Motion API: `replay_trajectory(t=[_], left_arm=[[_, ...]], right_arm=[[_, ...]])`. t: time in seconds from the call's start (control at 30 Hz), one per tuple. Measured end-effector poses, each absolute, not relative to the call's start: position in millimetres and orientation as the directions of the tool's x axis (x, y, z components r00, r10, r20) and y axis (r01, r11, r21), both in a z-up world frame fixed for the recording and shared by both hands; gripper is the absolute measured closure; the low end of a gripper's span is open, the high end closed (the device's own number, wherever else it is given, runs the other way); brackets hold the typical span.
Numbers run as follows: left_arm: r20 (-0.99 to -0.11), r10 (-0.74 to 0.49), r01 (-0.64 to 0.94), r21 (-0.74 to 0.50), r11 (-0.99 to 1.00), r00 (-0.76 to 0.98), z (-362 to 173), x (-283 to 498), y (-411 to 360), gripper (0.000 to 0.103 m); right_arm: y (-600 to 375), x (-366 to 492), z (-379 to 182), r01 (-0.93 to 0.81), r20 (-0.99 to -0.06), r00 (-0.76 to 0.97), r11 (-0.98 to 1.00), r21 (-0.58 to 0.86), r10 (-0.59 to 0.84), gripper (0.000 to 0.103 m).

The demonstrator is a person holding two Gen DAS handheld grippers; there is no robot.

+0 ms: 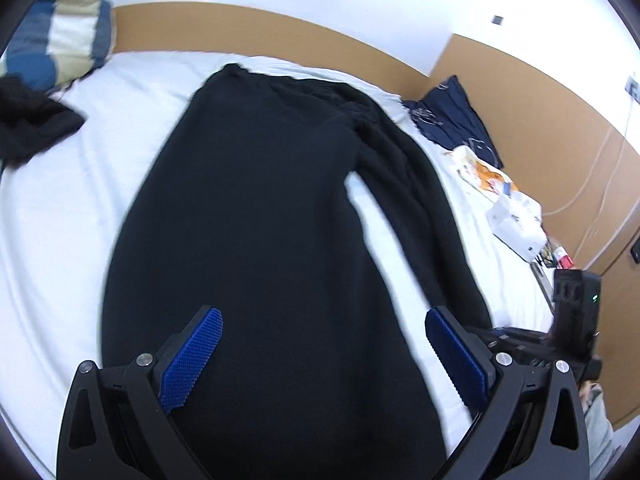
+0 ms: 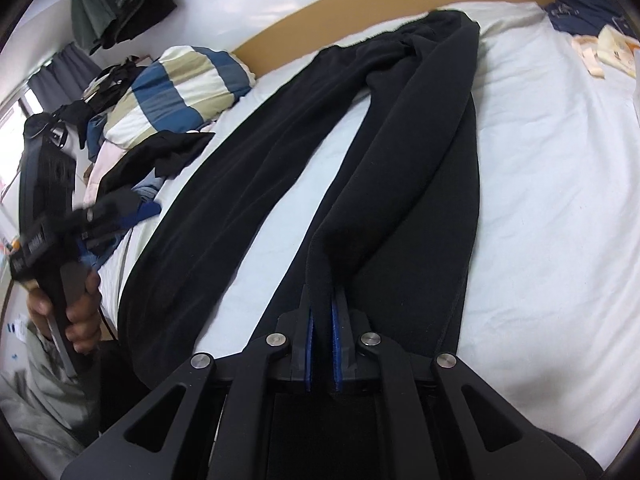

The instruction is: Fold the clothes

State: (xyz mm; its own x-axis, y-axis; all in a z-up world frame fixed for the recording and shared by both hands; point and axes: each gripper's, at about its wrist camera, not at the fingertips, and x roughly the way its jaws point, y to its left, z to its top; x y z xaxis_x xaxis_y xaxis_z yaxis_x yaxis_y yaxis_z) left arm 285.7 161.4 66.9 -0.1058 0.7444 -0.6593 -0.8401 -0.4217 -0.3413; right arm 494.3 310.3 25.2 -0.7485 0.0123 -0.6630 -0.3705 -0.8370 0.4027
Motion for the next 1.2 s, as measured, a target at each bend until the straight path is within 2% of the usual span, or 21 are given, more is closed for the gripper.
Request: replay_trajectory(t=[0.13, 0.37, 0.6, 0.77, 0.83, 0.97, 1.07, 1.1, 1.13, 1.17, 1.2], left_arm=[[-0.691, 0.716, -0.906, -0.234, -0.352, -0.100, 86, 316, 217, 0.001], [-0.778, 0.627, -0.925, -0.219, -0.311, -0.026, 63, 349, 313, 0.001], [-0.818, 0.570, -0.931, -0.145, -0.335, -0.078, 56, 361, 360, 0.003], [-0.797, 0.603, -0.930, -0.197, -0.312, -0.033, 51, 359, 367, 0.037], [-0.804, 0.593, -0.931, -0.197, -0.308, -0.026, 47, 361, 369, 0.044], [-0.829, 0.559, -0.928, -0.180, -0.327, -0.037, 39, 361, 372, 0.043], [-0.833, 0.552, -0.938, -0.169, -0.303, -0.028, 40, 367, 373, 0.033], [-0.833, 0.553, -0.942, -0.164, -0.292, -0.027, 40, 370, 373, 0.033], [-0.831, 0.555, -0.947, -0.152, -0.284, -0.033, 39, 371, 374, 0.035], [-0.829, 0.558, -0.951, -0.140, -0.276, -0.040, 39, 372, 375, 0.049], [-0.827, 0.560, -0.953, -0.131, -0.272, -0.046, 39, 372, 375, 0.057]], right_arm=[[308, 498, 23, -0.357, -0.642, -0.766, -0.849, 0.388, 0.029, 0.097], [301, 498, 26, -0.397, -0.651, -0.754, -0.848, 0.350, 0.084, 0.097], [289, 498, 31, -0.420, -0.664, -0.734, -0.863, 0.279, 0.143, 0.095], [282, 500, 35, -0.436, -0.664, -0.725, -0.868, 0.239, 0.181, 0.093], [281, 502, 36, -0.433, -0.661, -0.729, -0.868, 0.241, 0.180, 0.091], [281, 507, 37, -0.428, -0.654, -0.736, -0.869, 0.249, 0.175, 0.091], [280, 510, 38, -0.425, -0.651, -0.740, -0.869, 0.254, 0.172, 0.091], [280, 511, 39, -0.425, -0.650, -0.740, -0.869, 0.255, 0.171, 0.091], [279, 511, 39, -0.425, -0.649, -0.741, -0.868, 0.256, 0.172, 0.091], [279, 512, 40, -0.425, -0.647, -0.743, -0.868, 0.257, 0.172, 0.091], [278, 513, 41, -0.423, -0.643, -0.746, -0.868, 0.259, 0.172, 0.091]])
